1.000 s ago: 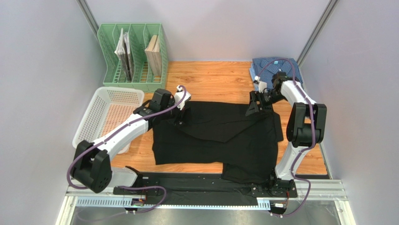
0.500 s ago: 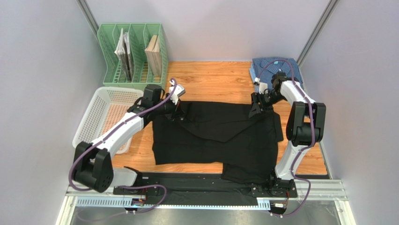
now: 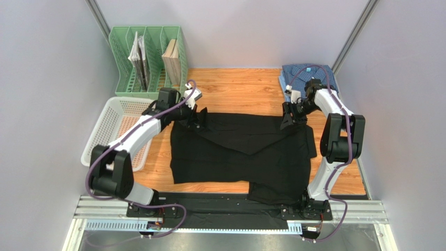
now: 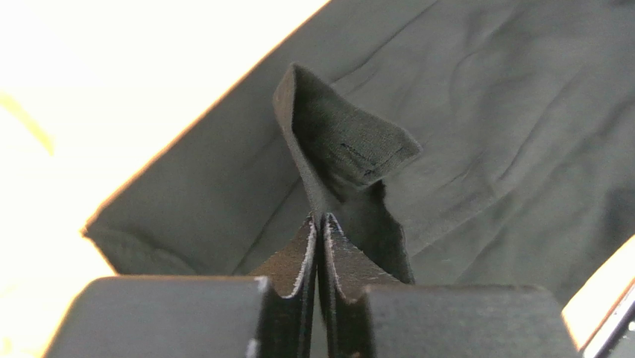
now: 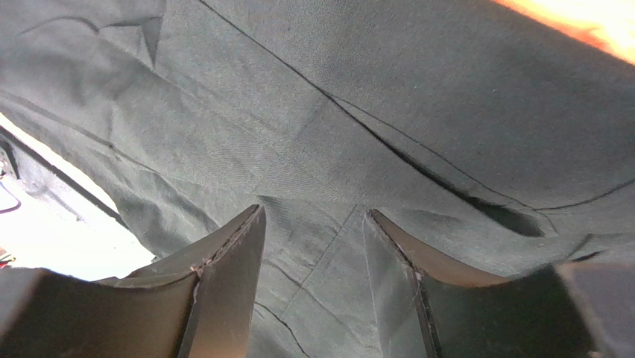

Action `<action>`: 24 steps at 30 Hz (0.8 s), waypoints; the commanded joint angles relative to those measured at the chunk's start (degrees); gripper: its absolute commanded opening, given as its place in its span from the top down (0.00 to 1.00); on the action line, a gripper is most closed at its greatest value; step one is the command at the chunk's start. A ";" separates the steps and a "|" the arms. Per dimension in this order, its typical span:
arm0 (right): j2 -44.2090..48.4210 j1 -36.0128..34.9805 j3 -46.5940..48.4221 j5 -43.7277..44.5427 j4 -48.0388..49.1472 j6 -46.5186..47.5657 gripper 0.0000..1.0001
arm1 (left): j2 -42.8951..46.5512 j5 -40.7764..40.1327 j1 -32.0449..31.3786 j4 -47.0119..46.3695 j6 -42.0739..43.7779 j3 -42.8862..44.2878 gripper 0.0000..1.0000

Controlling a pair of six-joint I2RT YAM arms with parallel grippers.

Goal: Fold and stack the long sleeve shirts
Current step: Fold the shirt

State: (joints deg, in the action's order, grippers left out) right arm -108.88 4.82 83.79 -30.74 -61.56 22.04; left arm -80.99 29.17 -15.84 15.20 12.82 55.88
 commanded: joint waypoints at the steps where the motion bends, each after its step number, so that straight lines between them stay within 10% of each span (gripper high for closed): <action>1: 1.04 0.28 3.57 1.12 1.27 0.10 0.44 | -8.01 -6.14 1.07 13.24 0.89 9.23 0.80; 6: 1.39 0.02 6.73 3.05 2.32 0.46 0.50 | -6.82 -3.51 7.74 15.57 4.30 11.09 0.23; 19: -8.62 -7.54 16.67 10.44 7.51 0.46 0.54 | -37.11 0.37 2.04 38.05 22.78 48.61 0.47; 24: -12.84 -8.07 18.52 9.91 7.86 0.37 0.55 | -43.54 0.36 -0.42 41.40 24.89 55.39 0.39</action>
State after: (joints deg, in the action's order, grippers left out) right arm -119.55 -3.03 99.63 -21.61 -55.44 22.11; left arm -121.84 27.79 -14.48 49.65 33.36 106.52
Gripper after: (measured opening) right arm 0.453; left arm 0.572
